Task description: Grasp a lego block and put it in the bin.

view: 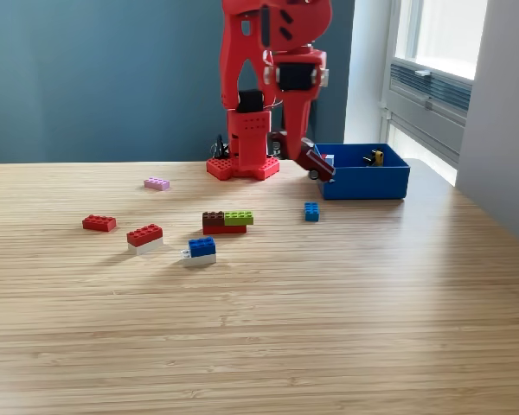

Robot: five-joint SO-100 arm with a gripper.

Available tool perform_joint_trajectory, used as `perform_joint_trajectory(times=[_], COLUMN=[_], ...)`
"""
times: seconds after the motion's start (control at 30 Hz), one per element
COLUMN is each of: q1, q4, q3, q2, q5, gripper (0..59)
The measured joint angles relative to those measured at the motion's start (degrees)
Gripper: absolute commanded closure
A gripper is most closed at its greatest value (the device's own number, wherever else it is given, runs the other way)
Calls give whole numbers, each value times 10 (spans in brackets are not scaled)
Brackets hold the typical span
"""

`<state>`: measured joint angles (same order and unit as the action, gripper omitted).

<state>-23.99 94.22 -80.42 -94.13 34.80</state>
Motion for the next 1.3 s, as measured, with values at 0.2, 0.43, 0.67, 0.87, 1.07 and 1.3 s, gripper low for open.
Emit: perform_joint_trajectory(times=[0.2,0.43,0.67,0.87,1.07,1.3], q1=[-150,-330,-475,-483,-482,-482], q4=[22,25,25,25,25,25], q3=[35,46,25,25,17,14], q2=[1,1,1,1,1,1], q5=[-2,-41,-61,-71,-95,-109], gripper=[586,586,586,586,341,289])
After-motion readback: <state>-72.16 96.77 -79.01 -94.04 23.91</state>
